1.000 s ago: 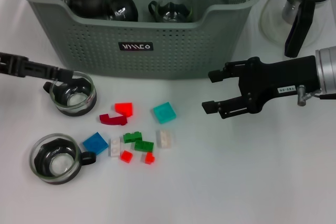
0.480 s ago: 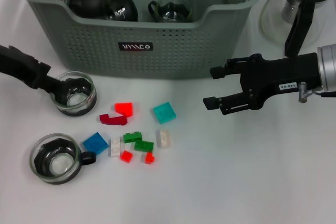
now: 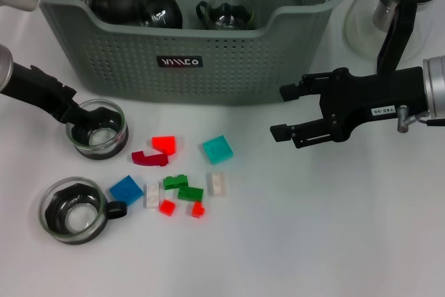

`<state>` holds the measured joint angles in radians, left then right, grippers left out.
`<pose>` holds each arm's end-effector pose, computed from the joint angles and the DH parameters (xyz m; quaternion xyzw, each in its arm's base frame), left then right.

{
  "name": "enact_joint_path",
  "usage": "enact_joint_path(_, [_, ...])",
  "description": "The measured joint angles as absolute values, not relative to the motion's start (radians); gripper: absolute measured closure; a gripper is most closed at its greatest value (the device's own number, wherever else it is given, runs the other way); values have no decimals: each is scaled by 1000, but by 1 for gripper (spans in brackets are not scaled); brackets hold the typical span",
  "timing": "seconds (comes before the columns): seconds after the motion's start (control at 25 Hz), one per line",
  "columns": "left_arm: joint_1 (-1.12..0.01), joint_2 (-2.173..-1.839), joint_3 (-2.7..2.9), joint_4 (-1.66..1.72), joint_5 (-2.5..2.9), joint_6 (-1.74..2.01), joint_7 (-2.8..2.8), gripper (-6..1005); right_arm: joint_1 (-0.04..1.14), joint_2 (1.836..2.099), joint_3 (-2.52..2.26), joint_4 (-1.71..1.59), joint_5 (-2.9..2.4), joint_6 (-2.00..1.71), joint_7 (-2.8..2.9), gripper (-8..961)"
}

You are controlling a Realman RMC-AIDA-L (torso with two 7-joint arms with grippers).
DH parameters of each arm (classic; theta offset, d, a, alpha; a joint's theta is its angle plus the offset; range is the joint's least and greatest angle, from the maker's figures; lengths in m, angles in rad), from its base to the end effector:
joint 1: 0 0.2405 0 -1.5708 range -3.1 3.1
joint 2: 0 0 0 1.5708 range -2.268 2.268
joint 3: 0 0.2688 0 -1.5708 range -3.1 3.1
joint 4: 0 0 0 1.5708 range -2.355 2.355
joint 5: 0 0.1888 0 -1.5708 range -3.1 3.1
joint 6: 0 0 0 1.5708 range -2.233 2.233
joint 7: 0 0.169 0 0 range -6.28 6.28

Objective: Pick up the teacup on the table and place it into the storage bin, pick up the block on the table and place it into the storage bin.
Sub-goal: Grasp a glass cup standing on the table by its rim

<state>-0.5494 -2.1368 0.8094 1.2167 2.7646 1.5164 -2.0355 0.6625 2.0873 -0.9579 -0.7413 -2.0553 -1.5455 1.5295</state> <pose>-0.2977 0.3440 0.0191 -0.9015 -0.3421 0.1377 0.2266 0.1977 0.3383 -0.0590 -0.9788 0.1426 0.1444 0.0260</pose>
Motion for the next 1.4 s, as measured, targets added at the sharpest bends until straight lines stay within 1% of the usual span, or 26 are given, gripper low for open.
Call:
enact_joint_path(0.24, [-563,-2143,811,1219,2791,1509,-2038,217,664,2088,-957,-741,-2055,-1543,1529,103])
enact_joint_path(0.36, [-576,-2157,813,1217,2821,1490,-2038,217,666,2088,-957,-741,-2056,-1543,1529,103])
enact_joint_path(0.48, [-578,-2162,827,1218,2827,1486,-2037,218,666,2088,-957,-741,-2056,-1543,1529,103])
enact_joint_path(0.84, [-579,-2163,864,1221,2841,1493,-2047,218,667,2087,-945,-741,-2056,-1543,1528,102])
enact_joint_path(0.92, [-575,-2155,863,1220,2853,1498,-2061,218,667,2087,-945,-741,-2056,-1543,1528,102])
enact_joint_path(1.24, [-563,-2147,860,1232,2856,1528,-2066,217,669,2086,-930,-743,-2056,-1543,1528,103])
enact_joint_path(1.4, [-563,-2152,854,1260,2856,1521,-2066,217,671,2086,-930,-743,-2055,-1543,1528,102])
